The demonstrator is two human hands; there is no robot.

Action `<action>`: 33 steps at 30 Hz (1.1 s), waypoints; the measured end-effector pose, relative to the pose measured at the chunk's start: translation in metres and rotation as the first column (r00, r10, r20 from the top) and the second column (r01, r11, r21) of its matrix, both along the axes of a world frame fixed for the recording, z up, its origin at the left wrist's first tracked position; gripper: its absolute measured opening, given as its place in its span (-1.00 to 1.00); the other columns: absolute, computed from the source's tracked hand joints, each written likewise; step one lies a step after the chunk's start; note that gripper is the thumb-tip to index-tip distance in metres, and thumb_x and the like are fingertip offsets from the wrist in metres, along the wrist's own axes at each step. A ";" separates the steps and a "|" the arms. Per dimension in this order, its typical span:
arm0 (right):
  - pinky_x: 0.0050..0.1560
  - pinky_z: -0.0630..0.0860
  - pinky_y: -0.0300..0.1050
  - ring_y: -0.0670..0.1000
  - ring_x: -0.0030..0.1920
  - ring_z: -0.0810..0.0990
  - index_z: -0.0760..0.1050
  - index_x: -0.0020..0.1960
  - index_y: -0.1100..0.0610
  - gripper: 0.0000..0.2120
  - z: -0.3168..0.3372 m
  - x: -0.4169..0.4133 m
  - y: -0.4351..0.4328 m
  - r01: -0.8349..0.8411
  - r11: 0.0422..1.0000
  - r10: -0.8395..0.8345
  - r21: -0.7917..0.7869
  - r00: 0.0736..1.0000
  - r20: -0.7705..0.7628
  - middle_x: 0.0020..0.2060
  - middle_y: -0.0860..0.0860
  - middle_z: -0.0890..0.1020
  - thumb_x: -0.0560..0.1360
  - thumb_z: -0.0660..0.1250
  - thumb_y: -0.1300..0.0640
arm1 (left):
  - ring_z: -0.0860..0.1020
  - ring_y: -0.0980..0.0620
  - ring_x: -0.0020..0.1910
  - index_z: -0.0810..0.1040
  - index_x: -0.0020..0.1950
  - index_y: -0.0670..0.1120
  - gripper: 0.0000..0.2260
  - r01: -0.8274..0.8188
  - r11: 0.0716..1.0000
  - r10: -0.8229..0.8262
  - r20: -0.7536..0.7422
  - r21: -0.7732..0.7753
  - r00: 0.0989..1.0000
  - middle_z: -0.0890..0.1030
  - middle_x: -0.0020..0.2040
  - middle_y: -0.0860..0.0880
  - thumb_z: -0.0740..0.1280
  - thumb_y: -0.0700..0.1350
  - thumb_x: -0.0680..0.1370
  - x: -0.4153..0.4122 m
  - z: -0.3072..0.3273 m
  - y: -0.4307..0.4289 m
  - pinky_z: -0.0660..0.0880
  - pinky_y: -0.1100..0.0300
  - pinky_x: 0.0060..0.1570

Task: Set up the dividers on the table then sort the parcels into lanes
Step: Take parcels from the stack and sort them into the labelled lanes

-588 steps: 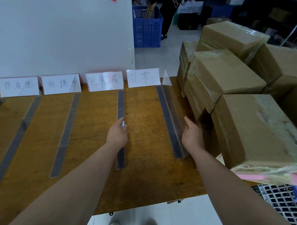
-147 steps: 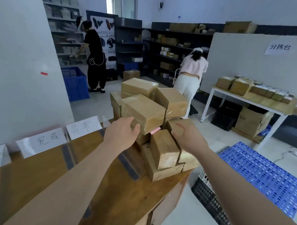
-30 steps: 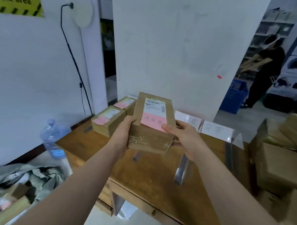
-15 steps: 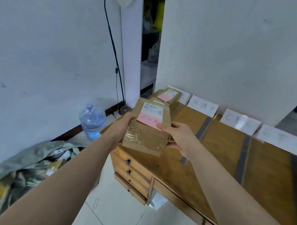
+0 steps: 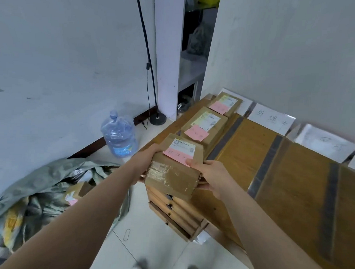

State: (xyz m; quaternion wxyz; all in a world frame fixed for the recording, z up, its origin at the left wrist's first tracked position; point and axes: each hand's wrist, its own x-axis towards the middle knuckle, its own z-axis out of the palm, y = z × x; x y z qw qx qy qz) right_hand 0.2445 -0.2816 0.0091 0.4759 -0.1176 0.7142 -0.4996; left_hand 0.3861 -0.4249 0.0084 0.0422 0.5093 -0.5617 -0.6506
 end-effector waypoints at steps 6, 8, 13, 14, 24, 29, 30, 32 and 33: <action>-0.05 0.61 -0.02 0.02 -0.05 0.63 0.50 0.01 0.05 -0.73 -0.020 0.018 -0.026 0.171 0.985 -0.171 0.036 0.985 0.000 -0.06 0.00 0.66 0.39 0.52 0.06 | 0.60 -0.06 -0.15 0.60 0.00 -0.03 -0.71 0.220 0.974 -0.221 0.014 0.049 0.975 0.67 -0.21 -0.05 0.28 0.16 0.51 -0.008 -0.026 -0.048 0.53 0.05 -0.09; 0.03 0.60 0.02 0.03 -0.02 0.63 0.50 0.12 0.06 -0.64 -0.028 0.029 -0.032 0.230 0.972 -0.231 0.047 0.973 -0.001 -0.02 -0.02 0.65 0.39 0.52 0.06 | 0.58 -0.04 -0.18 0.60 -0.01 -0.02 -0.70 0.280 0.959 -0.281 0.023 0.035 0.959 0.65 -0.24 -0.03 0.25 0.17 0.52 -0.009 -0.035 -0.060 0.52 0.03 -0.02; 0.03 0.60 -0.05 -0.01 0.02 0.63 0.45 0.31 0.08 -0.46 -0.050 0.052 -0.048 0.374 0.927 -0.373 0.030 0.927 -0.033 0.04 -0.04 0.65 0.38 0.53 0.15 | 0.45 0.17 -0.54 0.55 -0.20 -0.01 -0.70 0.374 0.927 -0.375 0.028 0.012 0.927 0.53 -0.56 0.13 0.17 0.05 0.64 -0.010 -0.051 -0.079 0.38 0.20 -0.24; -0.02 0.60 -0.10 -0.02 0.02 0.63 0.44 0.35 0.07 -0.43 -0.055 0.056 -0.049 0.382 0.924 -0.380 0.030 0.924 -0.046 0.06 -0.04 0.65 0.38 0.53 0.17 | 0.46 0.16 -0.49 0.56 -0.20 0.00 -0.70 0.400 0.916 -0.400 0.033 0.002 0.916 0.54 -0.55 0.14 0.16 0.03 0.65 -0.010 -0.055 -0.080 0.37 0.21 -0.25; 0.21 0.54 0.01 -0.03 0.13 0.56 0.38 0.41 0.04 -0.39 -0.084 0.072 -0.066 0.472 0.880 -0.451 0.056 0.866 -0.215 0.22 -0.02 0.60 0.42 0.48 0.29 | 0.54 0.03 0.05 0.43 0.28 0.13 -0.79 0.497 0.868 -0.497 -0.008 -0.022 0.868 0.62 0.02 0.12 0.12 0.08 0.68 -0.018 -0.084 -0.090 0.45 -0.02 0.19; 0.23 0.53 0.05 0.00 0.19 0.55 0.36 0.42 0.03 -0.40 -0.088 0.069 -0.076 0.476 0.876 -0.446 0.079 0.861 -0.244 0.23 -0.02 0.60 0.44 0.46 0.27 | 0.49 -0.04 0.23 0.37 0.40 0.18 -0.70 0.491 0.871 -0.491 -0.001 -0.021 0.871 0.62 0.17 0.08 0.10 0.11 0.67 -0.025 -0.090 -0.097 0.40 -0.19 0.31; 0.22 0.53 0.04 0.00 0.19 0.55 0.37 0.41 0.03 -0.41 -0.088 0.068 -0.077 0.479 0.874 -0.448 0.082 0.859 -0.249 0.23 -0.02 0.60 0.44 0.46 0.27 | 0.49 -0.03 0.22 0.36 0.41 0.17 -0.69 0.490 0.871 -0.490 0.004 -0.030 0.872 0.62 0.15 0.09 0.09 0.10 0.68 -0.026 -0.091 -0.098 0.41 -0.18 0.31; 0.23 0.53 0.04 0.01 0.21 0.55 0.37 0.41 0.03 -0.42 -0.089 0.069 -0.079 0.476 0.874 -0.440 0.098 0.860 -0.257 0.24 -0.02 0.59 0.45 0.45 0.26 | 0.50 -0.01 0.18 0.34 0.42 0.18 -0.69 0.498 0.866 -0.498 0.012 -0.049 0.867 0.61 0.13 0.10 0.07 0.10 0.68 -0.027 -0.093 -0.099 0.46 -0.12 0.23; 0.23 0.52 0.03 0.02 0.22 0.54 0.37 0.41 0.03 -0.43 -0.088 0.070 -0.079 0.469 0.876 -0.429 0.111 0.864 -0.263 0.24 -0.02 0.59 0.46 0.45 0.25 | 0.51 0.01 0.15 0.33 0.43 0.18 -0.68 0.509 0.858 -0.509 0.018 -0.069 0.861 0.61 0.15 0.09 0.05 0.10 0.68 -0.026 -0.093 -0.098 0.49 -0.05 0.14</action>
